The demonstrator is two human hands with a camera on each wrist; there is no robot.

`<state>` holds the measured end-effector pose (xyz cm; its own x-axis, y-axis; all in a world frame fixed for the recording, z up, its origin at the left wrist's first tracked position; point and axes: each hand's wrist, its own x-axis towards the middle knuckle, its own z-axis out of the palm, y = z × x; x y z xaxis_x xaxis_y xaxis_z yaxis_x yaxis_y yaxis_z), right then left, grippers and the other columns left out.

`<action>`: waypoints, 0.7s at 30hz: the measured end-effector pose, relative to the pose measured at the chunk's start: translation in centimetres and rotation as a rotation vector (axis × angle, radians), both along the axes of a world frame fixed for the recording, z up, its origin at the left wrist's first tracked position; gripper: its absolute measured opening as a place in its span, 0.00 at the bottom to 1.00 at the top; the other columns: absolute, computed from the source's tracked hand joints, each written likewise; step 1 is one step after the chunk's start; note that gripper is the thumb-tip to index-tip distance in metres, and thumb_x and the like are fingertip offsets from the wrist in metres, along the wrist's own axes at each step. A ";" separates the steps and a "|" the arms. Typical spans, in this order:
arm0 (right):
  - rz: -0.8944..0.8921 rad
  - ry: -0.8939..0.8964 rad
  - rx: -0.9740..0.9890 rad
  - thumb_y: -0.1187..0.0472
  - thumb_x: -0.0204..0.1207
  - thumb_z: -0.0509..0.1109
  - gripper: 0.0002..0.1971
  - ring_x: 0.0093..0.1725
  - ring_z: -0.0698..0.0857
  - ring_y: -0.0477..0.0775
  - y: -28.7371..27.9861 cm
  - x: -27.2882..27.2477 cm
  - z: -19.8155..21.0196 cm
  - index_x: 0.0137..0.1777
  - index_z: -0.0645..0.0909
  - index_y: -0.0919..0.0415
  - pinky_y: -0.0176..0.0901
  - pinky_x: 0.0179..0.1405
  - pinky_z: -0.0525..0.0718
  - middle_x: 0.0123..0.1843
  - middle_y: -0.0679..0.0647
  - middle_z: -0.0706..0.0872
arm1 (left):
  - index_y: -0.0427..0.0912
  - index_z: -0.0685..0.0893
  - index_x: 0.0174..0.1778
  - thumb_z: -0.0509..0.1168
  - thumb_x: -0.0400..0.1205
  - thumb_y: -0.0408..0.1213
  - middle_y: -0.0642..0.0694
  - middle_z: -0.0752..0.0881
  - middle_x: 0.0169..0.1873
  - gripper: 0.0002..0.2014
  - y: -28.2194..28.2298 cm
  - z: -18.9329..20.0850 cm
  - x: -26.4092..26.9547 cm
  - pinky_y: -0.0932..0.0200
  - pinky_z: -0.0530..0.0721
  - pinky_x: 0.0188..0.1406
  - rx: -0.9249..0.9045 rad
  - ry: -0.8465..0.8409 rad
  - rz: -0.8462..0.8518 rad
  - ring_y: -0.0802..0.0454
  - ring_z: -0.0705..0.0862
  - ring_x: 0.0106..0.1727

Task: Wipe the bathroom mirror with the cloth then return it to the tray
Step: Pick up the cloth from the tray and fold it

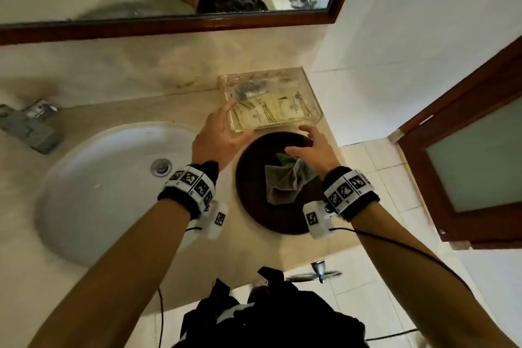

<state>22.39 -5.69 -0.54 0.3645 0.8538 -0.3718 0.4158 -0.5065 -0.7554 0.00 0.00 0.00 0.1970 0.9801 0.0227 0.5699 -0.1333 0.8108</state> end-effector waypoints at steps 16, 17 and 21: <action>0.217 -0.246 -0.380 0.66 0.70 0.70 0.21 0.59 0.83 0.60 -0.5 -0.8 -4.8 0.61 0.83 0.46 0.50 0.57 0.86 0.60 0.54 0.82 | 0.70 0.68 0.73 0.68 0.74 0.59 0.57 0.77 0.68 0.30 -0.3 -2.0 0.2 0.49 0.84 0.54 -0.082 0.016 -0.065 0.56 0.82 0.55; 0.202 -0.221 -0.379 0.67 0.70 0.69 0.19 0.56 0.85 0.59 -0.2 -0.9 -4.4 0.56 0.84 0.45 0.50 0.54 0.88 0.57 0.54 0.85 | 0.70 0.68 0.73 0.68 0.75 0.58 0.57 0.76 0.69 0.30 -0.1 -2.0 0.1 0.49 0.85 0.54 -0.084 0.013 -0.083 0.57 0.82 0.55; 0.164 -0.116 -0.319 0.66 0.69 0.70 0.12 0.46 0.88 0.57 1.2 -1.5 -2.8 0.42 0.85 0.45 0.48 0.44 0.90 0.45 0.55 0.89 | 0.73 0.68 0.71 0.69 0.76 0.53 0.64 0.74 0.67 0.28 0.2 -1.6 -0.2 0.54 0.85 0.55 -0.117 -0.023 -0.193 0.60 0.84 0.53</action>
<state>20.88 -4.52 -3.39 0.2880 0.7524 -0.5924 0.5842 -0.6282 -0.5139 -0.21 0.18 -1.59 0.3815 0.9207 -0.0825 0.5239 -0.1417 0.8399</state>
